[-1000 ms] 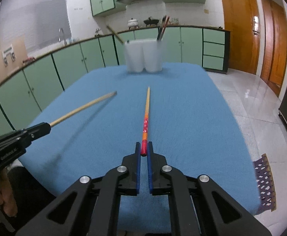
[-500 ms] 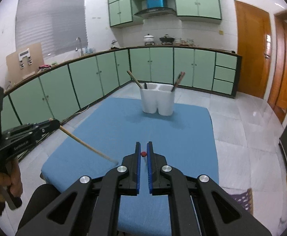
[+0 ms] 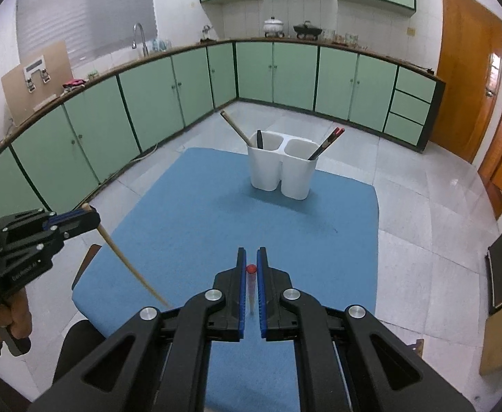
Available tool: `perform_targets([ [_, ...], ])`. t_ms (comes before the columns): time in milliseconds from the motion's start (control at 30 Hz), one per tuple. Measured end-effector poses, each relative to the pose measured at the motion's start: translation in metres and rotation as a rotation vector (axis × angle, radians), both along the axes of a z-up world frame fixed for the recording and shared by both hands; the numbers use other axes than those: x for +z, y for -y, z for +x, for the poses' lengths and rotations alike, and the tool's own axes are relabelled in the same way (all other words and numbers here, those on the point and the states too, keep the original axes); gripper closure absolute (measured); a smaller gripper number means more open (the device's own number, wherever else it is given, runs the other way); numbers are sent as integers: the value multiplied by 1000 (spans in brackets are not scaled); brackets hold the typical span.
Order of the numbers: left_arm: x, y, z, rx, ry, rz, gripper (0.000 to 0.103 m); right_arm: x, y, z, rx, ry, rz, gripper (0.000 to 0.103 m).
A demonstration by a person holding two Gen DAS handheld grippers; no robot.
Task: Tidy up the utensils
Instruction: 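Carry both chopsticks to the white holder with both grippers, then release both chopsticks into the white holder by opening both grippers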
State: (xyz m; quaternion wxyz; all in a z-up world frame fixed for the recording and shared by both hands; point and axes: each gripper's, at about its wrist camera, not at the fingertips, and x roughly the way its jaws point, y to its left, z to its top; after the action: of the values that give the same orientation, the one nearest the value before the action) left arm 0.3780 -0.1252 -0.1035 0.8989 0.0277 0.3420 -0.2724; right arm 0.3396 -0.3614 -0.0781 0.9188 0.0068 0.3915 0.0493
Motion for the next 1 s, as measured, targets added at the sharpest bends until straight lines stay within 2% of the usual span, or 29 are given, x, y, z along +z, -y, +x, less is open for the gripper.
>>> perform_targets([
  [233, 30, 17, 45, -18, 3, 50, 97, 40, 6, 41, -22, -21, -35, 97],
  [500, 83, 38, 101, -5, 26, 26, 97, 91, 19, 83, -60, 11, -24, 97],
  [767, 129, 72, 173, 49, 58, 2, 97, 140, 29, 148, -106, 78, -23, 97],
  [900, 139, 88, 215, 91, 68, -16, 97, 150, 35, 182, -133, 102, -30, 97],
  [1000, 138, 99, 244, 113, 74, -23, 97, 148, 43, 208, -152, 114, -31, 97],
])
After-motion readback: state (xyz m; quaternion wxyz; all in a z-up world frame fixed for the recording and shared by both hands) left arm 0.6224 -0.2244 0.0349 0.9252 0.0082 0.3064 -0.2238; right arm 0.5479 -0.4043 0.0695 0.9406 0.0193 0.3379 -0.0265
